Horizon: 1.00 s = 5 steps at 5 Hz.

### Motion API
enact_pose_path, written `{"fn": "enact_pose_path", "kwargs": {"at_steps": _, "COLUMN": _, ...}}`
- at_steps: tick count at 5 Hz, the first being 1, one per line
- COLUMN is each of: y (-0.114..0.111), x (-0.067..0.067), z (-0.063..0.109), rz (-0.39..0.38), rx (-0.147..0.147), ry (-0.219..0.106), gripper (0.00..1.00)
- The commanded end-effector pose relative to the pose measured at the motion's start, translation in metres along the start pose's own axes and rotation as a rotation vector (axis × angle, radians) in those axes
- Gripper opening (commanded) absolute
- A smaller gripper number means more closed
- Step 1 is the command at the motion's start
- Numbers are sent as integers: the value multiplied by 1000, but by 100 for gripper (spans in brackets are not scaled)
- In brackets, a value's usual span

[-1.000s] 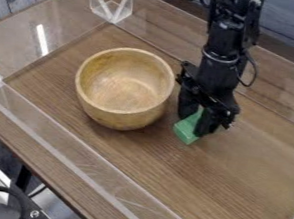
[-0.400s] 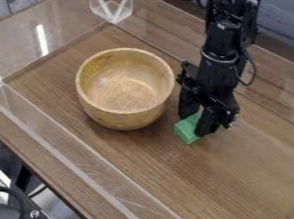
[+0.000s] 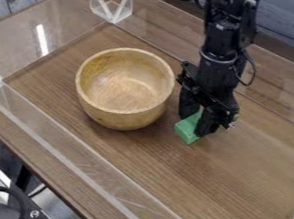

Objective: Put the green block in the brown bowl

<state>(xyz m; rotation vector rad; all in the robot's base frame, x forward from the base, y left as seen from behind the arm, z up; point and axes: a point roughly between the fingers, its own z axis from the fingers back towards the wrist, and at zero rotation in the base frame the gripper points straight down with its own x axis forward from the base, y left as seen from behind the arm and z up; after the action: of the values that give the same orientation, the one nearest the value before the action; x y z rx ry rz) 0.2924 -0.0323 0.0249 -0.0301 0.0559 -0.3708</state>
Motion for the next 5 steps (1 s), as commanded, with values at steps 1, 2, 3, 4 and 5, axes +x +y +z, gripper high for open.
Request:
{"fn": "enact_pose_path", "kwargs": {"at_steps": 1, "y": 0, "x": 6, "z": 3, "rz": -30, "rx": 9, "ry": -41, "gripper": 0}}
{"fn": "enact_pose_path", "kwargs": {"at_steps": 2, "y": -2, "x": 7, "z": 3, "rz": -38, "rx": 10, "ry": -49, "gripper": 0}}
{"fn": "enact_pose_path", "kwargs": {"at_steps": 3, "y": -3, "x": 7, "z": 4, "rz": -44, "rx": 12, "ry": -58, "gripper": 0}}
{"fn": "enact_pose_path", "kwargs": {"at_steps": 4, "y": -4, "x": 8, "z": 6, "rz": -50, "rx": 14, "ry": -66, "gripper": 0}}
{"fn": "enact_pose_path", "kwargs": {"at_steps": 5, "y": -5, "x": 8, "z": 7, "rz": -56, "rx": 17, "ry": -74, "gripper": 0}}
